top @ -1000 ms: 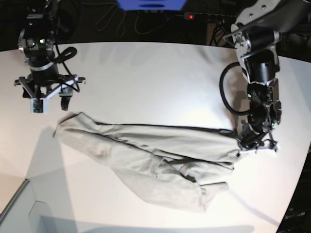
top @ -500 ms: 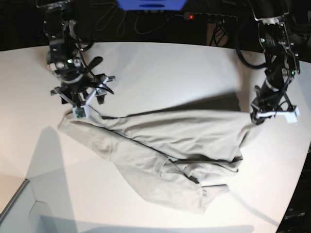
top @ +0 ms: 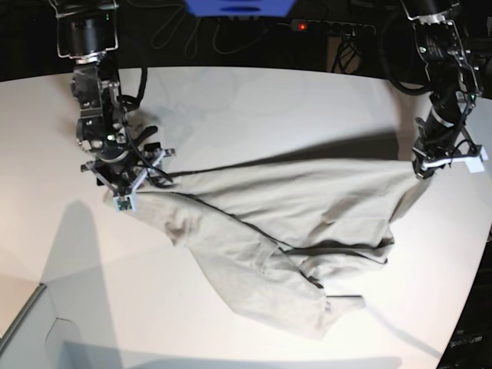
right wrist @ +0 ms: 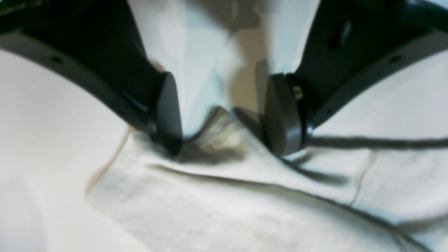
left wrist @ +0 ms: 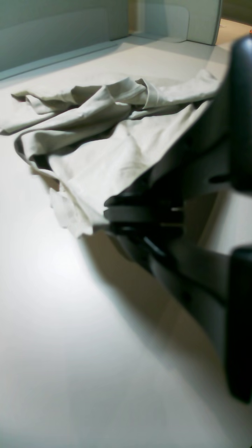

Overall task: Layout the t-shirt on the table in an organized manner, then fold the t-shirt properly
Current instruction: 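Grasp a t-shirt edge with the right gripper, left still holding, then lift the t-shirt with both grippers and shake it out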

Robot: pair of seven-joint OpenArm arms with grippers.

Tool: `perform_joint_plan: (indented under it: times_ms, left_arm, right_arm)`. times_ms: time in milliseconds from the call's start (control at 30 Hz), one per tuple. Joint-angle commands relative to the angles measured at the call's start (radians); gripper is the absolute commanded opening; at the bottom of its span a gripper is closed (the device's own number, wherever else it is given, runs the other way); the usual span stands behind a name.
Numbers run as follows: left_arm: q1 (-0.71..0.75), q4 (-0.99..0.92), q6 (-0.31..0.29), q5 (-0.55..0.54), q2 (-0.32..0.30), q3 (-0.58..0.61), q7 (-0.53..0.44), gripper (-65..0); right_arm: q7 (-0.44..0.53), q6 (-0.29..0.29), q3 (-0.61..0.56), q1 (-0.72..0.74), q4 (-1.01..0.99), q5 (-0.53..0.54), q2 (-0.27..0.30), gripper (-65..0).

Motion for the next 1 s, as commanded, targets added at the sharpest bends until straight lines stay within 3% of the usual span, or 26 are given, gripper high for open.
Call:
perform_joint_plan:
  times_ms: [0, 100, 167, 200, 267, 333, 733, 967]
  left_arm:
    - [-0.004, 0.022, -0.012, -0.011, -0.014, -0.005, -0.017, -65.0]
    - [-0.004, 0.022, -0.012, -0.011, -0.014, -0.005, -0.017, -65.0]
    - [-0.007, 0.022, -0.012, -0.011, -0.014, -0.005, -0.017, -65.0]
    - [-0.01, 0.022, -0.012, -0.011, -0.014, -0.005, -0.017, -65.0]
    - [-0.011, 0.022, -0.012, -0.01, -0.017, -0.005, -0.017, -65.0]
    - [-0.013, 0.022, -0.012, -0.006, -0.019, -0.005, -0.02, -65.0]
    - [-0.081, 0.206, -0.012, 0.001, -0.056, 0.004, -0.023, -65.0]
    - [-0.237, 0.277, -0.012, 0.003, -0.142, 0.041, -0.017, -65.0]
  right_arm:
    - [-0.028, 0.011, -0.002, 0.0, -0.016, -0.008, 0.004, -31.3]
    - [-0.027, 0.027, -0.004, -0.003, -0.034, -0.008, 0.007, -47.2]
    - [-0.027, 0.086, 0.001, -0.005, -0.029, -0.008, 0.009, -63.5]
    - [-0.031, 0.123, 0.003, -0.005, -0.026, -0.008, 0.009, -65.0]
    - [-0.033, 0.179, 0.006, -0.022, 0.01, -0.008, 0.011, -64.8]
    - [-0.027, 0.195, 0.033, -0.069, 0.098, -0.008, 0.012, -65.0]
    - [-0.027, 0.195, 0.162, -0.354, 0.775, -0.005, 0.006, -65.0]
    - [0.018, 0.22, 0.224, -0.319, 0.821, -0.004, 0.003, -65.0]
